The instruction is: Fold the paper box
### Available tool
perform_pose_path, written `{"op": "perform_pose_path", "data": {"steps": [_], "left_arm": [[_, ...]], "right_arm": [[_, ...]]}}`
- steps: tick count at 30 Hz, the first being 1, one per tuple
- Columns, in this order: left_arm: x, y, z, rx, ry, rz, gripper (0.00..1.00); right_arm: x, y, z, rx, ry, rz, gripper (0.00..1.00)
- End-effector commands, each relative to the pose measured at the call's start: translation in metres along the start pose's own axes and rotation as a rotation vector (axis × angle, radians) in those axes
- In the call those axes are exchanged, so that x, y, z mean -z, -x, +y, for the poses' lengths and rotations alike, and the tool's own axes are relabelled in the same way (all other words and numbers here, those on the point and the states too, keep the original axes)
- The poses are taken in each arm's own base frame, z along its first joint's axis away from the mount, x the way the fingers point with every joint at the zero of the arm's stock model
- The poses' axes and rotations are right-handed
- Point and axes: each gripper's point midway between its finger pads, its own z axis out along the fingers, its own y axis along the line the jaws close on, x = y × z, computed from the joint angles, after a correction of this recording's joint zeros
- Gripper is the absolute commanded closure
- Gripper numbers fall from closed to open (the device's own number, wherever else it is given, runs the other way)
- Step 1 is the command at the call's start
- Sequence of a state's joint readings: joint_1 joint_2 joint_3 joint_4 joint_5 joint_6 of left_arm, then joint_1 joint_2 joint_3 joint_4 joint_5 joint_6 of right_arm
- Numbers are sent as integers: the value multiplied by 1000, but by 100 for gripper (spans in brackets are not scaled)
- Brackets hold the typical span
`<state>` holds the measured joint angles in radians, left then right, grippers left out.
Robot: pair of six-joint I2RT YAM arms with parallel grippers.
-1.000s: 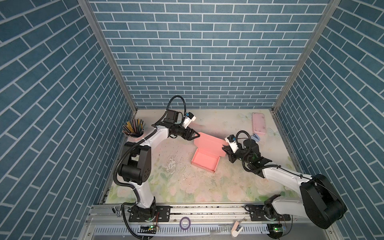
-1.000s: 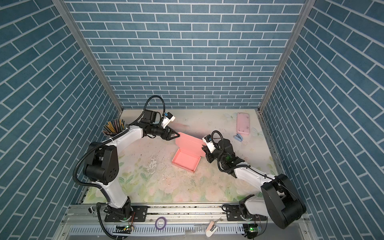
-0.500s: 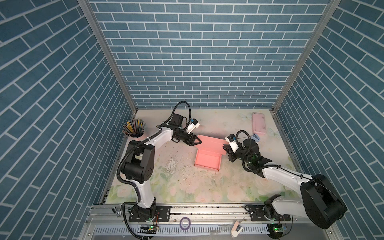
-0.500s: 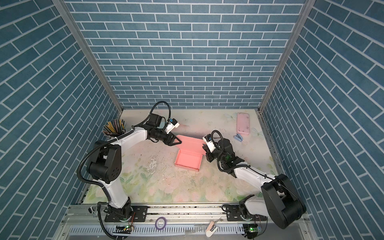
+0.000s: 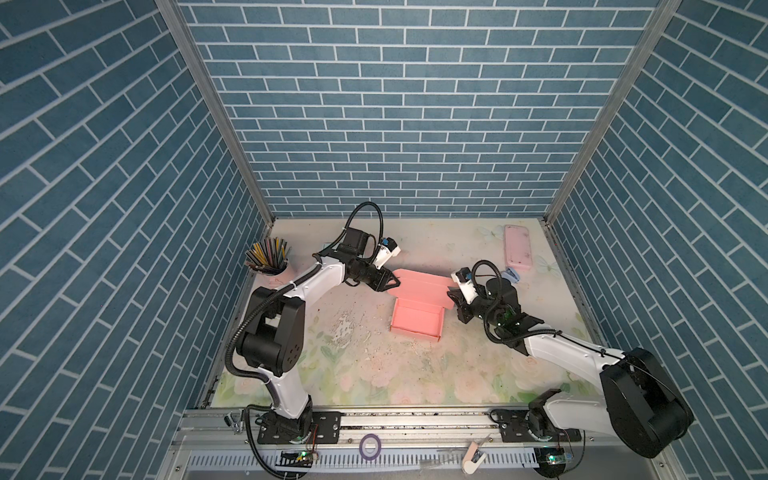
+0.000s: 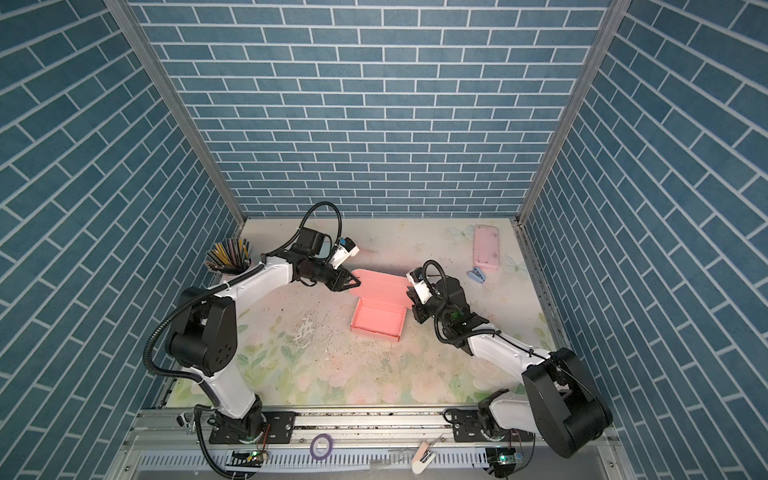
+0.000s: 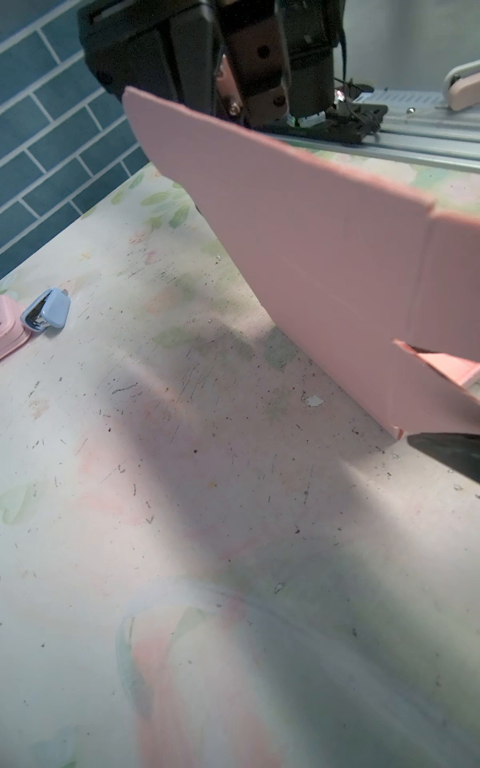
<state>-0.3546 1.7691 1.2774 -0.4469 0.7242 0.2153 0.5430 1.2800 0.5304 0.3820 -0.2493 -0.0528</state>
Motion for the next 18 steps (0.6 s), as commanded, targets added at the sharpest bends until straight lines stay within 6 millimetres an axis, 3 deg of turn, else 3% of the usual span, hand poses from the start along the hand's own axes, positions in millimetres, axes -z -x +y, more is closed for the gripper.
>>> {"op": "perform_pose_path", "data": {"steps": [1,8,14,18], "left_arm": [[-1,-9,-4,-6,13,38,75],[1,-12,-4,-4,48,55,78],[1,-16,-5,6,69,75,91],[7,-10,-9,19,80,51,95]], "right_arm": [[2,9,-3,34,-18,-17,98],[3,9,-6,35,-38,-16,99],[4,9,-9,35,-56,-14,100],[5,10,-12,35,-72,-16,100]]}}
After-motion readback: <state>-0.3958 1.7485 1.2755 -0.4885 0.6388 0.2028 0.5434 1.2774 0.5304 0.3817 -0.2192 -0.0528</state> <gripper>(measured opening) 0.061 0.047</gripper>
